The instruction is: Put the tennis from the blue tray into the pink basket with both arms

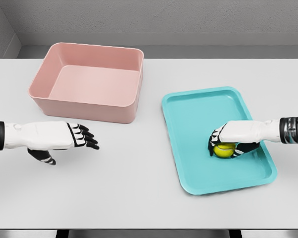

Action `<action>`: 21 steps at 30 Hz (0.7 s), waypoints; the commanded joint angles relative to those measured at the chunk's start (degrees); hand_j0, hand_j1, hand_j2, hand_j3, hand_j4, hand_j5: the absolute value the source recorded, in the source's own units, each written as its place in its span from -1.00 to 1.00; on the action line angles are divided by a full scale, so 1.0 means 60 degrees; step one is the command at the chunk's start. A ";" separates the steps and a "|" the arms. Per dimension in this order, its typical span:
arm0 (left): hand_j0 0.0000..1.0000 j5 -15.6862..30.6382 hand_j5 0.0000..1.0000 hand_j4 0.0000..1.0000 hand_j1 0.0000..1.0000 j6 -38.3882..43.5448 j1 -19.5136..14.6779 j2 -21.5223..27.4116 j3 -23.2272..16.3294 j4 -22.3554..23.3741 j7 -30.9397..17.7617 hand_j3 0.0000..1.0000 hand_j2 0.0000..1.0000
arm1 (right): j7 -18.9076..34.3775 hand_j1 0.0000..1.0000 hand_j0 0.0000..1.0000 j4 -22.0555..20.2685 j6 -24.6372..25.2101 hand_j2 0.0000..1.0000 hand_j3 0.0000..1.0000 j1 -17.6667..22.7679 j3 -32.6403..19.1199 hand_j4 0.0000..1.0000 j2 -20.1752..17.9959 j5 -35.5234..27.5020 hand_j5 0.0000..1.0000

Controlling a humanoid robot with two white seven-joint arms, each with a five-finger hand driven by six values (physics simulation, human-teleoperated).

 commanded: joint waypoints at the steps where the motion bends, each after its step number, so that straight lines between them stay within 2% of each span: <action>1: 1.00 0.0055 1.00 1.00 1.00 0.0024 0.0000 0.0010 0.0004 0.0002 0.0003 1.00 1.00 | 0.0015 0.01 0.01 -0.0028 -0.0007 0.01 0.01 0.0000 -0.0012 0.01 -0.0007 0.0056 0.01; 7: 1.00 0.0055 1.00 1.00 1.00 0.0024 0.0000 0.0024 0.0004 0.0002 0.0003 1.00 1.00 | 0.0015 0.01 0.01 -0.0174 -0.0007 0.01 0.01 -0.0132 -0.0056 0.01 -0.0007 0.0042 0.01; 13: 1.00 0.0040 1.00 1.00 1.00 0.0024 0.0000 0.0010 0.0004 0.0002 0.0003 1.00 1.00 | 0.0030 0.01 0.01 -0.0745 -0.0007 0.01 0.01 -0.0615 -0.0085 0.01 0.0023 0.0042 0.01; 21: 1.00 0.0040 1.00 1.00 1.00 0.0024 0.0000 0.0025 0.0004 0.0002 0.0003 1.00 1.00 | 0.0147 0.01 0.01 -0.1082 -0.0007 0.01 0.01 -0.1157 -0.0085 0.01 0.0769 0.0027 0.01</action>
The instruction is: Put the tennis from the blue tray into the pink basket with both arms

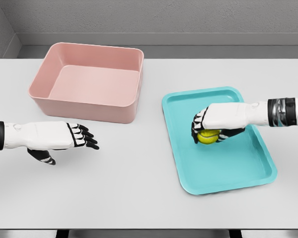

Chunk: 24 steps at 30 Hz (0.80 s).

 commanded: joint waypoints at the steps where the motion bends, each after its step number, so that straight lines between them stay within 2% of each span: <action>1: 1.00 0.0052 1.00 1.00 1.00 0.0023 0.0000 0.0014 0.0003 -0.0001 0.0003 1.00 1.00 | 0.0050 0.01 0.01 -0.0090 0.0021 0.01 0.01 -0.0015 -0.0009 0.01 0.0295 -0.0069 0.01; 4: 1.00 0.0052 1.00 1.00 1.00 0.0023 0.0000 -0.0001 0.0003 -0.0001 0.0003 1.00 1.00 | 0.0138 0.01 0.01 -0.0236 0.0021 0.01 0.01 -0.0132 0.0006 0.01 0.0500 -0.0069 0.01; 11: 1.00 0.0052 1.00 1.00 1.00 0.0023 0.0058 0.0014 0.0003 -0.0001 0.0003 1.00 1.00 | 0.0387 0.00 0.00 -0.0251 0.0021 0.00 0.00 -0.0469 0.0064 0.00 0.1540 -0.0069 0.00; 19: 1.00 0.0052 1.00 1.00 1.00 0.0023 0.0058 0.0014 0.0003 0.0014 0.0003 1.00 1.00 | 0.0548 -0.01 -0.01 -0.0149 0.0021 -0.01 -0.01 -0.0454 0.0123 -0.01 0.2404 -0.0069 -0.01; 24: 1.00 0.0052 1.00 1.00 1.00 0.0023 0.0058 0.0014 0.0003 0.0014 0.0003 1.00 1.00 | 0.0607 -0.01 -0.01 0.0335 0.0021 -0.01 -0.01 -0.0396 0.0152 -0.01 0.3063 -0.0054 -0.01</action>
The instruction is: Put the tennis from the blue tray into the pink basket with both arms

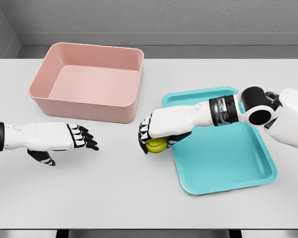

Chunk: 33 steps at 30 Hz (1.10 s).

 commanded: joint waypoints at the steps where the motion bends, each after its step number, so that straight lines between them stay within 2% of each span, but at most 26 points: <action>1: 1.00 0.0055 1.00 1.00 1.00 0.0023 0.0000 0.0009 0.0002 0.0000 0.0003 1.00 1.00 | 0.0035 -0.01 -0.01 0.0159 0.0029 -0.01 -0.01 0.0044 0.0055 -0.01 0.0261 -0.0059 -0.01; 4: 1.00 0.0055 1.00 1.00 1.00 0.0023 0.0000 0.0009 0.0002 0.0000 0.0003 1.00 1.00 | 0.0108 -0.01 -0.01 0.0174 0.0029 -0.01 -0.01 0.0103 0.0143 -0.01 0.0583 -0.0059 -0.01; 8: 1.00 0.0055 1.00 1.00 1.00 0.0023 0.0000 0.0009 0.0002 0.0000 0.0003 1.00 1.00 | 0.0123 -0.01 -0.01 0.0804 0.0029 -0.01 -0.01 0.0220 0.0290 -0.01 0.1403 0.0117 -0.01; 11: 1.00 0.0055 1.00 1.00 1.00 0.0023 0.0000 0.0024 0.0002 0.0000 0.0003 1.00 1.00 | 0.0138 -0.01 -0.01 0.0935 0.0029 -0.01 -0.01 0.0249 0.0290 -0.01 0.1492 0.0131 -0.01; 16: 1.00 0.0069 1.00 1.00 1.00 0.0023 0.0176 0.0420 0.0017 0.0044 0.0003 1.00 1.00 | 0.0167 -0.01 -0.01 0.1741 0.0029 -0.01 -0.01 0.0249 0.0451 -0.01 0.2063 0.0146 -0.01; 18: 1.00 0.0069 1.00 1.00 1.00 0.0023 0.0220 0.0405 0.0017 0.0044 0.0003 1.00 1.00 | 0.0152 0.00 0.00 0.1961 0.0029 0.00 0.00 0.0234 0.0670 0.00 0.2195 0.0190 0.00; 25: 1.00 0.0084 1.00 1.00 1.00 0.0023 0.0381 0.0390 0.0369 -0.0015 0.0003 1.00 1.00 | 0.0152 0.01 0.01 0.2020 0.0029 0.01 0.01 0.0308 0.0759 0.01 0.2224 0.0278 0.01; 26: 1.00 0.0084 1.00 1.00 1.00 0.0023 0.0585 0.0390 0.0442 0.0000 0.0003 1.00 1.00 | 0.0152 0.03 0.03 0.2020 0.0029 0.03 0.03 0.0308 0.0759 0.03 0.2209 0.0292 0.03; 27: 1.00 0.0084 1.00 1.00 1.00 0.0023 0.0878 0.0390 0.0573 0.0014 0.0003 1.00 1.00 | 0.0152 0.10 0.10 0.2019 0.0029 0.10 0.10 0.0308 0.0759 0.10 0.2209 0.0292 0.10; 28: 1.00 0.0099 1.00 1.00 1.00 0.0023 0.1522 0.0420 0.1041 0.0000 0.0003 1.00 1.00 | 0.0152 0.19 0.19 0.2020 0.0029 0.19 0.19 0.0308 0.0759 0.19 0.2195 0.0292 0.19; 29: 1.00 0.0113 1.00 1.00 1.00 0.0023 0.1904 0.0420 0.1525 -0.0029 0.0003 1.00 1.00 | 0.0152 0.67 0.67 0.2005 0.0148 0.67 0.67 0.0308 0.0759 0.67 0.2195 0.0292 0.67; 30: 1.00 0.0113 1.00 1.00 1.00 0.0023 0.1919 0.0463 0.1555 -0.0059 0.0003 1.00 1.00 | 0.0123 1.00 1.00 0.1990 0.0427 1.00 1.00 0.0308 0.0759 1.00 0.2195 0.0292 1.00; 32: 1.00 0.0157 1.00 1.00 1.00 0.0023 0.1919 0.0741 0.1570 -0.0088 0.0003 1.00 1.00 | 0.0123 1.00 1.00 0.1990 0.0427 1.00 1.00 0.0308 0.0759 1.00 0.2195 0.0292 1.00; 33: 1.00 0.0201 1.00 1.00 1.00 0.0023 0.1933 0.0918 0.1789 -0.0103 0.0003 1.00 1.00 | 0.0123 1.00 1.00 0.1976 0.0427 1.00 1.00 0.0308 0.0744 1.00 0.2195 0.0292 1.00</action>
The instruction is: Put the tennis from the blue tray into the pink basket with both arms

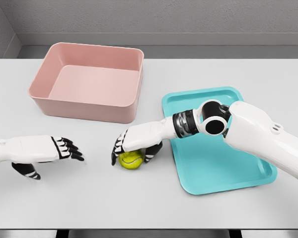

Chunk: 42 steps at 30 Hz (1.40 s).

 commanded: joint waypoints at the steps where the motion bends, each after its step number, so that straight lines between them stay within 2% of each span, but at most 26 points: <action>1: 1.00 0.0104 1.00 1.00 1.00 0.0024 -0.0014 0.0203 0.0417 -0.0033 0.0003 1.00 1.00 | -0.0010 1.00 1.00 -0.0032 0.0109 1.00 1.00 0.0000 -0.0002 1.00 -0.0001 -0.0064 1.00; 2: 1.00 0.0118 1.00 1.00 1.00 0.0024 -0.0015 0.0203 0.0651 -0.0032 0.0003 1.00 1.00 | -0.0010 1.00 1.00 -0.0076 0.0109 1.00 1.00 -0.0015 -0.0017 1.00 -0.0015 -0.0079 1.00; 6: 1.00 0.0133 1.00 1.00 1.00 0.0024 0.0029 0.0246 0.0740 -0.0032 0.0003 1.00 1.00 | 0.0020 1.00 1.00 -0.0325 0.0007 1.00 1.00 -0.0102 -0.0031 1.00 -0.0381 -0.0079 1.00; 9: 1.00 0.0104 1.00 1.00 1.00 0.0024 0.0044 0.0217 0.0681 -0.0032 0.0003 1.00 1.00 | 0.0005 1.00 1.00 -0.1218 -0.0183 1.00 1.00 -0.0190 -0.0090 1.00 -0.1377 -0.0093 1.00; 11: 1.00 0.0104 1.00 1.00 1.00 0.0024 -0.0074 0.0203 0.0754 -0.0032 0.0003 1.00 1.00 | -0.0010 1.00 1.00 -0.1409 -0.0290 1.00 1.00 -0.0322 -0.0192 1.00 -0.1612 -0.0152 1.00; 13: 1.00 0.0119 1.00 1.00 1.00 0.0024 -0.0102 0.0100 0.0725 -0.0032 0.0003 1.00 1.00 | 0.0005 1.00 1.00 -0.2009 -0.0290 1.00 1.00 -0.0425 -0.0324 1.00 -0.1744 -0.0152 1.00; 14: 1.00 0.0133 1.00 1.00 1.00 0.0024 -0.0146 0.0056 0.0754 -0.0047 0.0003 1.00 1.00 | 0.0020 1.00 1.00 -0.2258 -0.0290 1.00 1.00 -0.0425 -0.0441 1.00 -0.2037 -0.0152 1.00; 15: 1.00 0.0148 1.00 1.00 1.00 0.0024 -0.0117 -0.0061 0.0667 -0.0047 0.0928 1.00 1.00 | 0.0005 1.00 1.00 -0.2303 -0.0290 1.00 1.00 -0.0425 -0.0661 1.00 -0.2505 -0.0167 1.00; 16: 1.00 0.0133 1.00 1.00 1.00 0.0024 -0.0103 -0.0441 0.0637 -0.0047 0.1179 1.00 1.00 | 0.0005 1.00 1.00 -0.2303 -0.0290 1.00 1.00 -0.0410 -0.1071 1.00 -0.3003 -0.0181 1.00; 17: 1.00 0.0104 1.00 1.00 1.00 0.0024 -0.0102 -0.0603 0.0593 -0.0047 0.1120 1.00 1.00 | 0.0005 1.00 1.00 -0.2288 -0.0290 1.00 1.00 -0.0337 -0.1554 1.00 -0.3662 -0.0181 1.00; 18: 1.00 0.0031 1.00 1.00 1.00 0.0024 -0.0132 -0.0618 0.0403 -0.0047 0.1076 1.00 1.00 | 0.0019 1.00 1.00 -0.2230 -0.0290 1.00 1.00 -0.0249 -0.2447 1.00 -0.4351 -0.0181 1.00; 19: 1.00 -0.0013 1.00 1.00 1.00 0.0024 -0.0176 -0.0910 0.0374 -0.0047 0.0579 1.00 1.00 | 0.0020 1.00 1.00 -0.1996 -0.0290 1.00 1.00 -0.0088 -0.3033 1.00 -0.4630 -0.0167 1.00; 20: 1.00 -0.0013 1.00 1.00 1.00 0.0024 -0.0424 -0.1159 0.0213 -0.0047 0.0003 1.00 1.00 | 0.0020 1.00 1.00 -0.1382 -0.0290 1.00 1.00 -0.0029 -0.3181 1.00 -0.4776 -0.0152 1.00; 21: 1.00 -0.0130 1.00 1.00 1.00 0.0024 -0.0849 -0.1642 -0.0285 -0.0032 0.0003 1.00 1.00 | -0.0141 1.00 1.00 -0.0297 -0.0290 1.00 1.00 0.0029 -0.3195 1.00 -0.4791 -0.0152 1.00; 22: 1.00 -0.0628 1.00 1.00 1.00 0.0024 -0.1274 -0.1965 -0.0710 -0.0033 0.0003 1.00 1.00 | -0.0361 1.00 1.00 0.0523 -0.0290 1.00 1.00 0.0015 -0.3385 1.00 -0.4688 -0.0152 1.00; 23: 1.00 -0.0702 1.00 1.00 1.00 0.0024 -0.1450 -0.2243 -0.0915 -0.0032 0.0003 1.00 1.00 | -0.0522 1.00 1.00 0.0876 -0.0290 1.00 1.00 0.0044 -0.3459 1.00 -0.4703 -0.0152 1.00; 25: 1.00 -0.1185 1.00 1.00 1.00 0.0024 -0.2211 -0.2946 -0.1779 -0.0032 0.0003 1.00 1.00 | -0.1167 1.00 1.00 0.0993 -0.0290 1.00 1.00 0.0059 -0.3474 1.00 -0.4776 -0.0181 1.00; 27: 1.00 -0.1185 1.00 1.00 1.00 0.0024 -0.2402 -0.3503 -0.2014 -0.0032 0.0003 1.00 1.00 | -0.1167 1.00 1.00 0.1345 -0.0290 1.00 1.00 0.0088 -0.3825 1.00 -0.4732 -0.0181 1.00; 28: 1.00 -0.1214 1.00 1.00 1.00 0.0024 -0.2782 -0.3723 -0.2394 -0.0018 0.0003 1.00 1.00 | -0.1152 1.00 1.00 0.1345 -0.0290 1.00 1.00 0.0088 -0.3825 1.00 -0.4791 -0.0167 1.00; 29: 1.00 -0.1244 1.00 1.00 1.00 0.0024 -0.2930 -0.3986 -0.2673 0.0055 0.0003 1.00 1.00 | -0.1152 1.00 1.00 0.1345 -0.0290 1.00 1.00 0.0146 -0.3781 1.00 -0.4762 -0.0167 1.00; 31: 1.00 -0.1258 1.00 1.00 1.00 0.0024 -0.3003 -0.4280 -0.2717 0.0231 0.0003 1.00 1.00 | -0.1152 1.00 1.00 0.1374 -0.0290 1.00 1.00 0.0395 -0.3811 1.00 -0.4776 -0.0167 1.00; 37: 1.00 -0.1229 1.00 1.00 1.00 0.0024 -0.3120 -0.4441 -0.2717 0.1139 0.0003 1.00 1.00 | -0.1152 1.00 1.00 0.1374 -0.0290 1.00 1.00 0.0425 -0.3781 1.00 -0.4688 -0.0167 1.00; 42: 1.00 -0.1273 1.00 1.00 1.00 0.0024 -0.3076 -0.4412 -0.2732 0.1169 0.0003 1.00 1.00 | -0.1108 1.00 1.00 0.1403 -0.0290 1.00 1.00 0.0439 -0.3811 1.00 -0.4776 -0.0167 1.00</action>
